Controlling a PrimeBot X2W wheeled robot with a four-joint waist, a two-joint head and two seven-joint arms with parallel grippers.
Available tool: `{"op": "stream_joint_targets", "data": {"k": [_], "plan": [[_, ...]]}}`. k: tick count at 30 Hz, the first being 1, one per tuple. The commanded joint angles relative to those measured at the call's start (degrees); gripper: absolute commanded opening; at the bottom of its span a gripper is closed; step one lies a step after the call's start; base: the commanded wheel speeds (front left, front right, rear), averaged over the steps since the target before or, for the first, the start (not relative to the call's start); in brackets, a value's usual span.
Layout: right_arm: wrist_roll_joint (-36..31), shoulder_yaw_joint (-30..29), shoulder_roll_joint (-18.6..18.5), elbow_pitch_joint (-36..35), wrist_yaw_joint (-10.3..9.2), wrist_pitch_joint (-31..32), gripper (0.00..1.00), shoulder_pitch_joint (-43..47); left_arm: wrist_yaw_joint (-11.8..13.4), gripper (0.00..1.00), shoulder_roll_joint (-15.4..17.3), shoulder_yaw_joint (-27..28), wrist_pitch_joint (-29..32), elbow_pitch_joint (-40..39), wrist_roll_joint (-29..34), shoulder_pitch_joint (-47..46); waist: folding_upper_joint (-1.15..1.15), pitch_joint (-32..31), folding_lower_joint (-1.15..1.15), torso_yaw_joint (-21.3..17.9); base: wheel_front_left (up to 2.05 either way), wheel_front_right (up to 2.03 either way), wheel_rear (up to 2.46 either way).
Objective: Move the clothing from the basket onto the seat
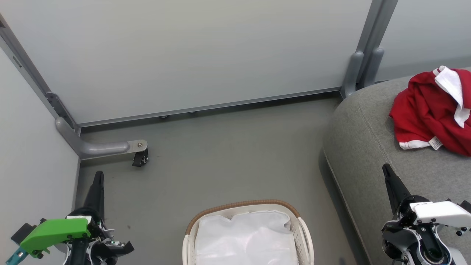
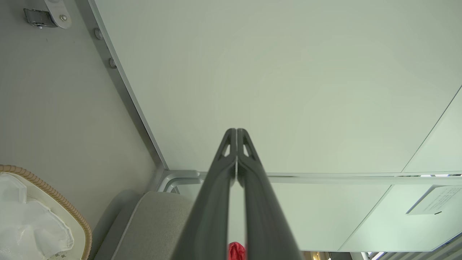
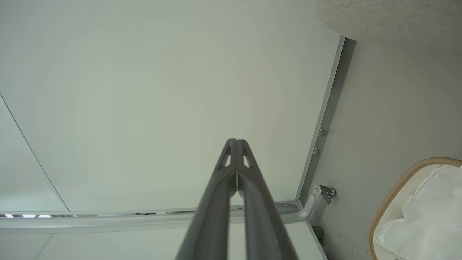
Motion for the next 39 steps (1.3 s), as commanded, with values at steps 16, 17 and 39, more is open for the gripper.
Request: {"op": "stream_joint_targets", "data": {"k": [16, 17, 39], "plan": [[0.2, -0.1, -0.3, -0.2, -0.03, 0.1, 0.00, 0.0, -0.3, 0.00, 0.3, 0.1, 0.2, -0.1, -0.2, -0.6, 0.00, 0.0, 0.00, 0.0, 0.00, 0.00, 0.00], [0.2, -0.1, -0.3, -0.2, -0.04, 0.1, 0.00, 0.0, -0.3, 0.00, 0.3, 0.1, 0.2, -0.1, -0.2, -0.6, 0.00, 0.0, 0.00, 0.0, 0.00, 0.00, 0.00], [0.2, -0.1, -0.3, -0.2, -0.03, 0.1, 0.00, 0.0, -0.3, 0.00, 0.3, 0.1, 0.2, -0.1, -0.2, -0.6, 0.00, 0.0, 0.00, 0.0, 0.00, 0.00, 0.00]]}}
